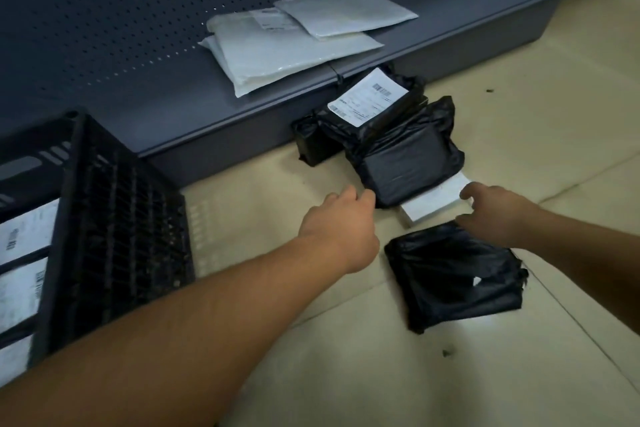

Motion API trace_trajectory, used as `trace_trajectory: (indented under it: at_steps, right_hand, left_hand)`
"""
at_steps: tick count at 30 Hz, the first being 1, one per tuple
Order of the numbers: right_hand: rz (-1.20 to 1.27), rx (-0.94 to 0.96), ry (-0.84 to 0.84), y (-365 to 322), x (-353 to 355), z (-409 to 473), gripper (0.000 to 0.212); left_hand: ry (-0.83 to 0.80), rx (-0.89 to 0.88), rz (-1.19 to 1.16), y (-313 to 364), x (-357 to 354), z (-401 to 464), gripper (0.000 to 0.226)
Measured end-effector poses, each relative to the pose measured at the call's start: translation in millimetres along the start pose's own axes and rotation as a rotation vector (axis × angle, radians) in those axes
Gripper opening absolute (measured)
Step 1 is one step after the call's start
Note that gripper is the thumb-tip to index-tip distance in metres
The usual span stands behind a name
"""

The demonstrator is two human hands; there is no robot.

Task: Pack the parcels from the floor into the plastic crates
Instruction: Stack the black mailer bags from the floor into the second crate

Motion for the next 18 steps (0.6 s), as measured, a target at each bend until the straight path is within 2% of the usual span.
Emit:
trace_trajectory:
  at_steps: [3,7,9,11,12,14,18]
  right_hand:
    - [-0.045,-0.073,-0.027,20.6,-5.5,0.7,0.052]
    - [-0.056,-0.152,-0.058,47.2,-13.6,0.4,0.039]
    - [0.004,-0.195,-0.110,54.6,-16.8,-1.3,0.040]
    - [0.090,-0.219,-0.160,57.9,-18.2,-3.6,0.039]
    - [0.141,-0.233,-0.173,60.9,-19.2,-3.5,0.034]
    - [0.309,-0.272,-0.177,68.4,-23.2,-0.9,0.026]
    - [0.485,-0.348,-0.215,68.4,-24.5,-2.6,0.020]
  left_hand:
    - [-0.055,0.006,-0.067,17.0,-18.6,7.2,0.053]
    - [-0.223,0.151,-0.264,31.6,-46.8,17.7,0.065]
    - [-0.309,0.234,-0.350,38.9,-56.8,20.2,0.058]
    - [-0.365,0.331,-0.481,45.4,-64.9,21.3,0.040]
    - [-0.379,0.384,-0.559,47.6,-71.0,23.0,0.029]
    - [-0.400,0.476,-0.711,51.7,-79.3,24.4,0.019]
    - [-0.426,0.534,-0.853,60.3,-91.4,27.2,0.033]
Point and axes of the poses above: each hand's wrist, its own z-axis towards the middle knuckle, its own x-axis out of the back of the hand, y = z × x, the point moved 1 cm from there along z, towards the middle knuckle, and after that the axes turned 1 degree about y, right-handed, at the moved point
